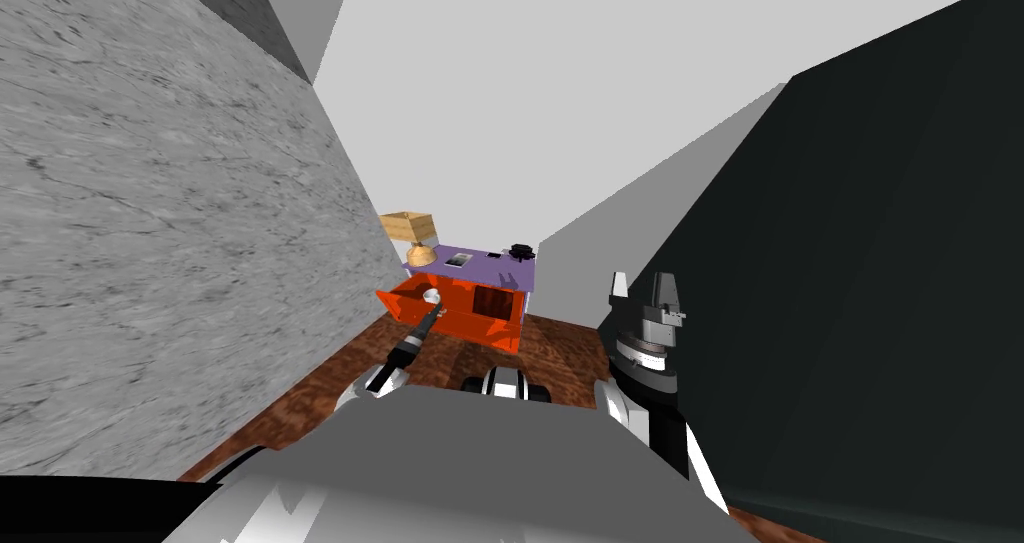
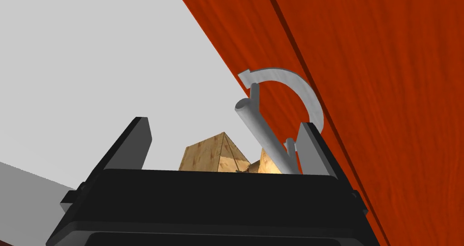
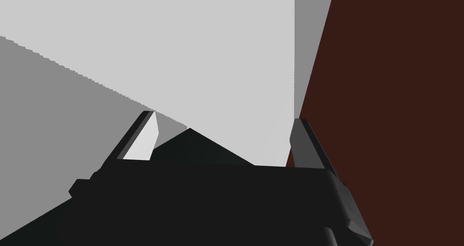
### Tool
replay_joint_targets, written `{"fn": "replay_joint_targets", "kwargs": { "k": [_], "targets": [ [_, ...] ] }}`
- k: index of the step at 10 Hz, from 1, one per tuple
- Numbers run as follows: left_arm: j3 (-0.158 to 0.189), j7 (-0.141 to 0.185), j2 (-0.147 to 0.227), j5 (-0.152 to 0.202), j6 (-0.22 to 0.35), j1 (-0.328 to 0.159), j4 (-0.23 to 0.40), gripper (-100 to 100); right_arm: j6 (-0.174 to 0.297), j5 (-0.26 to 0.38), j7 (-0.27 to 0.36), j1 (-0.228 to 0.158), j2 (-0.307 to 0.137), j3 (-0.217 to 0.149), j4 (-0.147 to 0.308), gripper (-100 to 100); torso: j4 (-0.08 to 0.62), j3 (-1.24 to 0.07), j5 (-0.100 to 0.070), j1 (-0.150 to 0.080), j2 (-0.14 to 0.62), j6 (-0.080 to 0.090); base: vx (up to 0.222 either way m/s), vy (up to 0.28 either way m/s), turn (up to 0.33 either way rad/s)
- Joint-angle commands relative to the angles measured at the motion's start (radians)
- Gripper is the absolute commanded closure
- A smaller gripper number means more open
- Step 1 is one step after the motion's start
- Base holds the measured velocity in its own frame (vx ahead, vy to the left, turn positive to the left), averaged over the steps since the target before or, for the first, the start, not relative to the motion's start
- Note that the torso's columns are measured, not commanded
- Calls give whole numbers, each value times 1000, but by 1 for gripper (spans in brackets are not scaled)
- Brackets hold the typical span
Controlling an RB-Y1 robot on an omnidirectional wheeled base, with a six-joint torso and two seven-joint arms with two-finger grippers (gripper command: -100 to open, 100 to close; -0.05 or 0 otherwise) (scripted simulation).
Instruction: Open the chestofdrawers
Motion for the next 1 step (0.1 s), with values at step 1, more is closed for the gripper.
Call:
{"fn": "replay_joint_targets", "kwargs": {
  "k": [1],
  "targets": [
    [0, 0, 0, 0, 1, 1, 1, 0, 0, 0, 0, 0, 0, 0, 0, 0, -1, 0, 1, 1, 0, 0, 0, 0, 0]
  ]
}}
